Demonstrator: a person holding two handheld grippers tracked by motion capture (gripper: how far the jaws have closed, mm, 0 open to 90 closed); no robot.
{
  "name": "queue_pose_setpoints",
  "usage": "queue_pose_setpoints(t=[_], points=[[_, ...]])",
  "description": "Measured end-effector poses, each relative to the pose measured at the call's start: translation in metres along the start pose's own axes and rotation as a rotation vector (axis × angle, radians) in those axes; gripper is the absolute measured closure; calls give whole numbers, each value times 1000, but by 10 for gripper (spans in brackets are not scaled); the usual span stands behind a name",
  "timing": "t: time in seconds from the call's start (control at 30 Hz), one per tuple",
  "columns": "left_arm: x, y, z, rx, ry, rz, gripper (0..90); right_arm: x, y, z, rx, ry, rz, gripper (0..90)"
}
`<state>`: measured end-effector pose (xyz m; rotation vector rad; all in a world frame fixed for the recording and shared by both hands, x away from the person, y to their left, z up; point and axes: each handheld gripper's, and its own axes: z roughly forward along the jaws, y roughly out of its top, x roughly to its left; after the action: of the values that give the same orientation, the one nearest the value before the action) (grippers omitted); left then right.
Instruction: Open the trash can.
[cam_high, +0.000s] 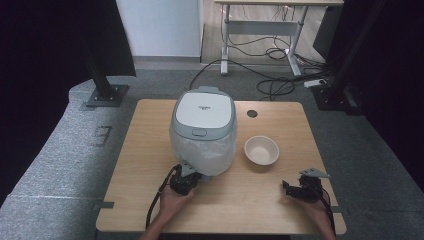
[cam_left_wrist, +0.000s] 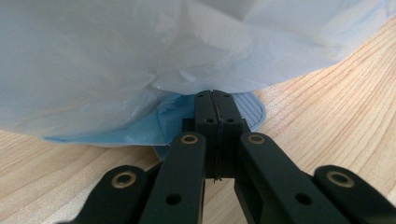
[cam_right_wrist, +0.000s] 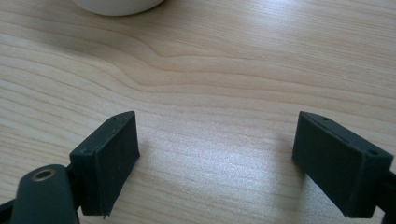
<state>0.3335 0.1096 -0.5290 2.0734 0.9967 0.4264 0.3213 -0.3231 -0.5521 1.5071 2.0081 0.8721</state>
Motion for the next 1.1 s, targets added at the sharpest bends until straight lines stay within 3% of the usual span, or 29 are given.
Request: queue_pose_setpoints(t=[1.1], points=[[-1, -5, 7, 33, 8, 27, 900, 0, 0, 0, 0, -2, 2, 137]])
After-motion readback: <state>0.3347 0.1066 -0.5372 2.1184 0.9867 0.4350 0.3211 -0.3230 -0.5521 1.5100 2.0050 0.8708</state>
